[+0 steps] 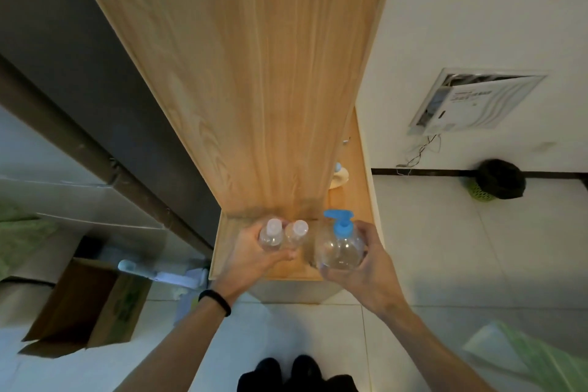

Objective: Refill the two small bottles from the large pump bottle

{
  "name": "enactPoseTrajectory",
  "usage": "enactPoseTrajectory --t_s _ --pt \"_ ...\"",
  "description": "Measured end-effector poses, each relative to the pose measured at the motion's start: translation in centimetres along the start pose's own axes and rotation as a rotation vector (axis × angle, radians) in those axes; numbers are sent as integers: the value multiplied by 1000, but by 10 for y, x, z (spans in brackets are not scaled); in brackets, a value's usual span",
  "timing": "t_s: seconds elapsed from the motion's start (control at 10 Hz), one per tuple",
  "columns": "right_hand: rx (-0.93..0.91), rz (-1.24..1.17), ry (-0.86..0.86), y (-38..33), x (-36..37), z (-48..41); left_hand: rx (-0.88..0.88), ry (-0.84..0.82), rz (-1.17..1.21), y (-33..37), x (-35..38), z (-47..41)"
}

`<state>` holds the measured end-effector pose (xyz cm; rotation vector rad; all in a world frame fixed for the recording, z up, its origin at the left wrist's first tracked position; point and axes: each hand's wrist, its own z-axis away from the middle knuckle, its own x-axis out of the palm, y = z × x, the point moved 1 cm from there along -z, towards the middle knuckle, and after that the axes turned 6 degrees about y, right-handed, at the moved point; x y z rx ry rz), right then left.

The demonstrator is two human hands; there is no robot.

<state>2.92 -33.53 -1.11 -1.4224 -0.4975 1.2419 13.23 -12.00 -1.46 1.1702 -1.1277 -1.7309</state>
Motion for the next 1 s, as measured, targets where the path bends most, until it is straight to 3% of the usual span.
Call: enactPoseTrajectory --t_s 0.6,0.9,1.0 --pt "-58 117 67 6 21 -16 -21 -63 -26 -12 -13 -18" --pt "-7 121 -45 -5 4 -6 26 -100 -75 2 -26 -11" --pt "-23 84 55 -12 -26 8 -5 -4 -40 -4 -39 15"
